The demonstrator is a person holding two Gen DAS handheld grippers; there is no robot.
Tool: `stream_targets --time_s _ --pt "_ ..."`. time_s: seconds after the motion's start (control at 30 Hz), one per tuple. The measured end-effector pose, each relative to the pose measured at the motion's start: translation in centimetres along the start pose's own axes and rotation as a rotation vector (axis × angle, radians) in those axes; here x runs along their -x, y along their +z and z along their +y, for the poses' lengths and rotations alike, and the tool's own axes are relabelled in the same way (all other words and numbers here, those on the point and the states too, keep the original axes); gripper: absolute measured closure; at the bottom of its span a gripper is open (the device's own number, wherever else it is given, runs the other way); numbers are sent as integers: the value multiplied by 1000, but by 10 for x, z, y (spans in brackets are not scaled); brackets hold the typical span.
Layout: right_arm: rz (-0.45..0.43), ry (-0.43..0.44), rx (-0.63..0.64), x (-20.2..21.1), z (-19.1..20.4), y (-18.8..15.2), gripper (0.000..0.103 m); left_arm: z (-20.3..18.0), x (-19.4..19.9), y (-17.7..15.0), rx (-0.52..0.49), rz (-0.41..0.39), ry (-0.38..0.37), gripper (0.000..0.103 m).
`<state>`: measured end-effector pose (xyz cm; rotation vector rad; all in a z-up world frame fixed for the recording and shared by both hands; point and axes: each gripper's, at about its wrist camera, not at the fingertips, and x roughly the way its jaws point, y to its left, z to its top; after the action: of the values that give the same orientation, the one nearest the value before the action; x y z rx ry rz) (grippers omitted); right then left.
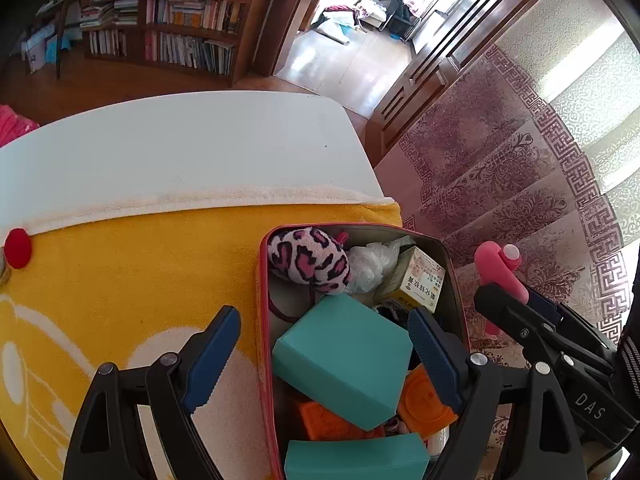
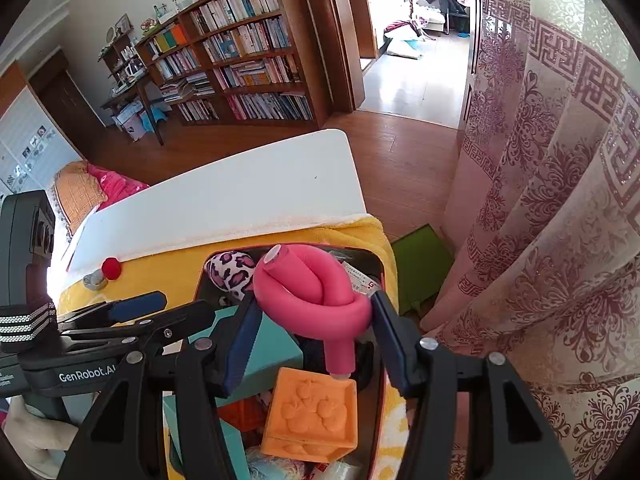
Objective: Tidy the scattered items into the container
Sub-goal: 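Carry the leopard plush and pink toy into the red tin and open both tools, then withdraw both tools and grasp the grey sock with the left tool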
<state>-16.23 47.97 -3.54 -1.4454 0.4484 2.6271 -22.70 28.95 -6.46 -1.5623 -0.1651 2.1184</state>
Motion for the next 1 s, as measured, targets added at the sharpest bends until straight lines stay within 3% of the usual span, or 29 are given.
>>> stream_targets --time_s 0.23,0.3,0.57,1.0 --pt "16 39 -2 -11 13 5 40 26 19 -12 45 -15 7 16" --pt "13 50 -33 -12 12 5 27 35 25 -15 57 -18 16 16" --pt "13 27 -68 -11 28 -3 27 85 45 -31 135 -27 51 16" --pt "15 73 73 -23 140 -19 27 189 90 -64 259 -52 100 16"
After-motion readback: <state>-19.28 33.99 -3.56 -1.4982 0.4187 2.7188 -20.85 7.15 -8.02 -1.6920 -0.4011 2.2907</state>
